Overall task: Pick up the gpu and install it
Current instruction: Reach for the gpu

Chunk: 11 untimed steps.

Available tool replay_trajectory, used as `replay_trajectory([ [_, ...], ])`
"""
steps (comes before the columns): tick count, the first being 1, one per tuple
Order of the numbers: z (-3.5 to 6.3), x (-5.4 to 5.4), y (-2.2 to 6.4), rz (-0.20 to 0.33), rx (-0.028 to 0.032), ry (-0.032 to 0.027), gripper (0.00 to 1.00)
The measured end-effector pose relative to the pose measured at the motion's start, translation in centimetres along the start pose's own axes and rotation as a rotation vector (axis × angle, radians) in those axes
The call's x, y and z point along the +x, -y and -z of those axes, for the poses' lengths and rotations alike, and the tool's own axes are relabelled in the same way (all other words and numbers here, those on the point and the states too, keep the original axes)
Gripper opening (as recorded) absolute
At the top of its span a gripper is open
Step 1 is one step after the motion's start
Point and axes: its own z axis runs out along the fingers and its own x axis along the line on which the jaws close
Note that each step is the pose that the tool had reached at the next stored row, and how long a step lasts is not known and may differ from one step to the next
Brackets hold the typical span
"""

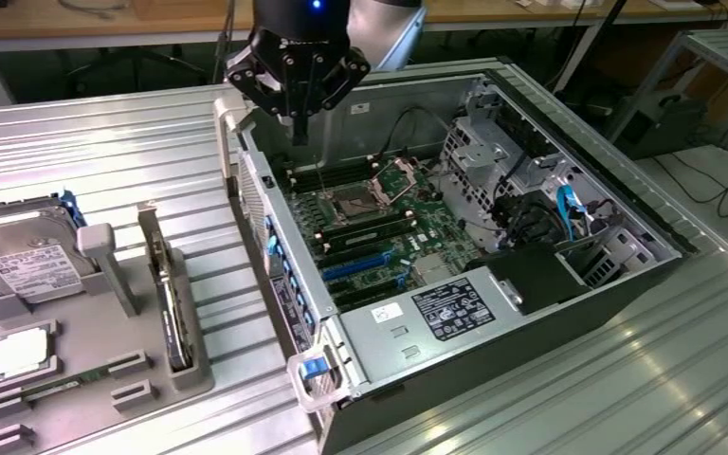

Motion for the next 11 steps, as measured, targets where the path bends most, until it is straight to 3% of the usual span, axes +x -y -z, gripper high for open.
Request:
replay_trajectory([
  [11, 0.03, 1.2, 0.11, 0.0, 0.0, 0.0001, 0.11],
])
